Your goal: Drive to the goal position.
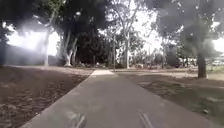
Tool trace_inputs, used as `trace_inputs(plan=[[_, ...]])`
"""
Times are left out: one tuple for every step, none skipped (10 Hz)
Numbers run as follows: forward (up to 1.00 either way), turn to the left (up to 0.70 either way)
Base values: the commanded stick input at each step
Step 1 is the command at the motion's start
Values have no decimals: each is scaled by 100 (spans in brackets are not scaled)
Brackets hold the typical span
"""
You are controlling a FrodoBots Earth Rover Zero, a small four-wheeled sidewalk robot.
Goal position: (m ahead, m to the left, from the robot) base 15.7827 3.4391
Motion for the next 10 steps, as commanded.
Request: trace_inputs(plan=[[70, 0], [70, 35], [70, 35], [70, 35], [70, 0], [70, 0], [70, 31], [70, 24], [70, 0], [70, 0]])
